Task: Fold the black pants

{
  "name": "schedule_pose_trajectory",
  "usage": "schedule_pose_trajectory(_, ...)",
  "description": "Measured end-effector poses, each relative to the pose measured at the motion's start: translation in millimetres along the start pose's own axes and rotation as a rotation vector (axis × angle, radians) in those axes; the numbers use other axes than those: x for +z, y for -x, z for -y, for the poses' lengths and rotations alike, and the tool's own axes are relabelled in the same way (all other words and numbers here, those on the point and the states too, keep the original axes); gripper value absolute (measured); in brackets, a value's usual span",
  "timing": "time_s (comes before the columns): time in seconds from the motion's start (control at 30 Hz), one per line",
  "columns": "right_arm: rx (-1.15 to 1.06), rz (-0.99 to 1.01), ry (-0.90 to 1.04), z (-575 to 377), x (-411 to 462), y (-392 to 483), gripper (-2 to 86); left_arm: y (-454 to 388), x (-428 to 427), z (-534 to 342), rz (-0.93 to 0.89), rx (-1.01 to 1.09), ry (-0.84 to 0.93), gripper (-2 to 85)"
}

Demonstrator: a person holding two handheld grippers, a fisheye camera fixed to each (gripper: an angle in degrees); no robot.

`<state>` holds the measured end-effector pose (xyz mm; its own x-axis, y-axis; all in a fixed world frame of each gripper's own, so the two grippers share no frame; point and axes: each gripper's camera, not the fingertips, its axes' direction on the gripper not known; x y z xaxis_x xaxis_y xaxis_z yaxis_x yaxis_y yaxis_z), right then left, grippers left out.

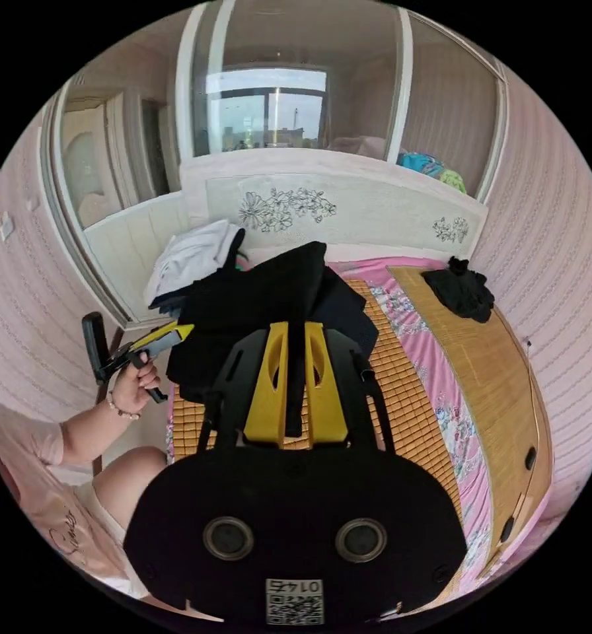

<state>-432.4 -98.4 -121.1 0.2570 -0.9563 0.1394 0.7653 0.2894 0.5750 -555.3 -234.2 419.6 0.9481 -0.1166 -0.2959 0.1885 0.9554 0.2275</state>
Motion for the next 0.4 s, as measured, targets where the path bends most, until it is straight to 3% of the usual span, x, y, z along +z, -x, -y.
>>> schedule_pose_trajectory(0.1,0.193,-0.023,0.052,29.3,41.3,-29.8,5.3,4.7,27.9,13.4,0.183,0.048,0.076,8.0)
schedule_pose_trajectory(0.23,0.125,0.059,0.115,-12.6,75.6,-7.4,5.4,-16.6,-0.3,-24.4,0.163,0.225,0.139,7.3)
schedule_pose_trajectory(0.4,0.080,0.156,0.279,-159.9,72.7,28.3,5.0,-60.7,-41.8,-93.6,0.044,0.332,0.286,6.8)
